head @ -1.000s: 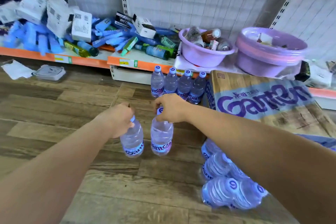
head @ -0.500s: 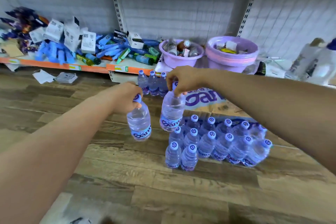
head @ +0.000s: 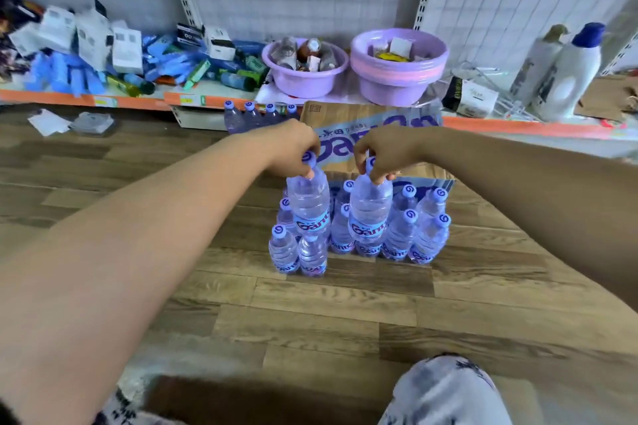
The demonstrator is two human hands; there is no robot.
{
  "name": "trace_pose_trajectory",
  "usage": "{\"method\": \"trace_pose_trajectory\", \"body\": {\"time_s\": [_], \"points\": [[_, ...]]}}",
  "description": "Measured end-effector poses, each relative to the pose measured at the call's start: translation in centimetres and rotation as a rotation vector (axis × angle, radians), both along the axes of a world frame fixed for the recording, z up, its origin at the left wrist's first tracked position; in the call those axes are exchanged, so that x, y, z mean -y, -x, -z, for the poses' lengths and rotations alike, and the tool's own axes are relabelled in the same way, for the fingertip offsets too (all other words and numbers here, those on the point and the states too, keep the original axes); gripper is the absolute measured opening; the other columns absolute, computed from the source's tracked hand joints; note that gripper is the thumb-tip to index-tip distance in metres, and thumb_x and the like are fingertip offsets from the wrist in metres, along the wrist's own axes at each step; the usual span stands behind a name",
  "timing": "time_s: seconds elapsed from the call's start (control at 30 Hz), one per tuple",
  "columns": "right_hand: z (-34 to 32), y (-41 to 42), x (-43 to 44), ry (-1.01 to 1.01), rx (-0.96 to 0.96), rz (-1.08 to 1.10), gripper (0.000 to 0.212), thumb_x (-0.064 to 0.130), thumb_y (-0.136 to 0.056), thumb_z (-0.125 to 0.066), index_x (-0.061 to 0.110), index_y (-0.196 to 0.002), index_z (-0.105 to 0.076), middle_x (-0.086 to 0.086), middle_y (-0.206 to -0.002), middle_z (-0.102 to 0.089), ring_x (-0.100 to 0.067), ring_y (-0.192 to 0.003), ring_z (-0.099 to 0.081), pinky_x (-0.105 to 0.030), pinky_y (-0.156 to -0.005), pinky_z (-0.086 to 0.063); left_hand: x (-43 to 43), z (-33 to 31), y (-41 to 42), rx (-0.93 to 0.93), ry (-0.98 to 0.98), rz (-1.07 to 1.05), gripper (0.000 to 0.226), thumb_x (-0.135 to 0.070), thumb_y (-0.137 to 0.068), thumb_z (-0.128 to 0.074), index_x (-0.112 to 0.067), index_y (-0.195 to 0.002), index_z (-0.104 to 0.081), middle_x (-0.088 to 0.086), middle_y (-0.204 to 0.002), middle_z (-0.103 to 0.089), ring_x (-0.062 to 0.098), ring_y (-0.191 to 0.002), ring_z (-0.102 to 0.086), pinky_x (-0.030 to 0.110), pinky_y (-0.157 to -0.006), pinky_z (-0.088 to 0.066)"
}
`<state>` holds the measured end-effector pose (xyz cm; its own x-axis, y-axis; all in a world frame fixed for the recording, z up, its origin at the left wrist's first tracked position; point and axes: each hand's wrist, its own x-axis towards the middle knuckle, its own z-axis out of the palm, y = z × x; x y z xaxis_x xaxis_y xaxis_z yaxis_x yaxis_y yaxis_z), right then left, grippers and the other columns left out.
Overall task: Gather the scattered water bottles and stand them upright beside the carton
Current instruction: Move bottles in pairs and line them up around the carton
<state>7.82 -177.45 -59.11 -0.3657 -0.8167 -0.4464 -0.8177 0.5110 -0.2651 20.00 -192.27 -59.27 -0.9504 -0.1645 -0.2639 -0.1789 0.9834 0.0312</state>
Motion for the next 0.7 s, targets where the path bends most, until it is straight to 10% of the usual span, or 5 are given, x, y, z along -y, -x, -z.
{"method": "trace_pose_trajectory", "body": {"time_s": [0.17, 0.47, 0.7], "points": [[1.9, 0.6, -2.3, -0.002, 0.027, 0.041, 0.017, 0.007, -0.08, -0.068, 0.015, -0.092, -0.059, -0.008, -0.087, -0.064, -0.012, -0.055, -0.061, -0.022, -0.055, -0.048, -3.5, 1.6, 2.2, 0.007, -0.055, 0.054, 0.035, -0.03, -0.084, -0.067, -0.009, -0.112, -0.064, 0.011, -0.112, -0.065, 0.029, -0.104, -0.059, 0.037, -0.088, -0.051], [6.8, 1.7, -5.2, -0.06, 0.071, 0.078, 0.026, 0.007, -0.083, -0.065, 0.006, -0.109, -0.061, 0.004, -0.065, -0.057, -0.009, -0.052, -0.057, -0.018, -0.051, -0.042, -6.5, 6.5, 4.2, 0.117, -0.054, 0.081, 0.033, -0.029, -0.084, -0.067, -0.008, -0.11, -0.062, 0.01, -0.108, -0.061, 0.03, -0.101, -0.059, 0.032, -0.075, -0.045], [12.7, 2.8, -5.5, -0.079, 0.156, 0.107, 0.027, 0.007, -0.083, -0.064, 0.009, -0.109, -0.061, -0.006, -0.099, -0.063, -0.022, -0.068, -0.065, -0.016, -0.052, -0.043, -7.3, 13.4, 5.2, 0.161, -0.061, 0.03, 0.02, -0.015, -0.084, -0.061, -0.008, -0.102, -0.063, 0.009, -0.104, -0.054, 0.032, -0.097, -0.059, 0.032, -0.068, -0.04]]}}
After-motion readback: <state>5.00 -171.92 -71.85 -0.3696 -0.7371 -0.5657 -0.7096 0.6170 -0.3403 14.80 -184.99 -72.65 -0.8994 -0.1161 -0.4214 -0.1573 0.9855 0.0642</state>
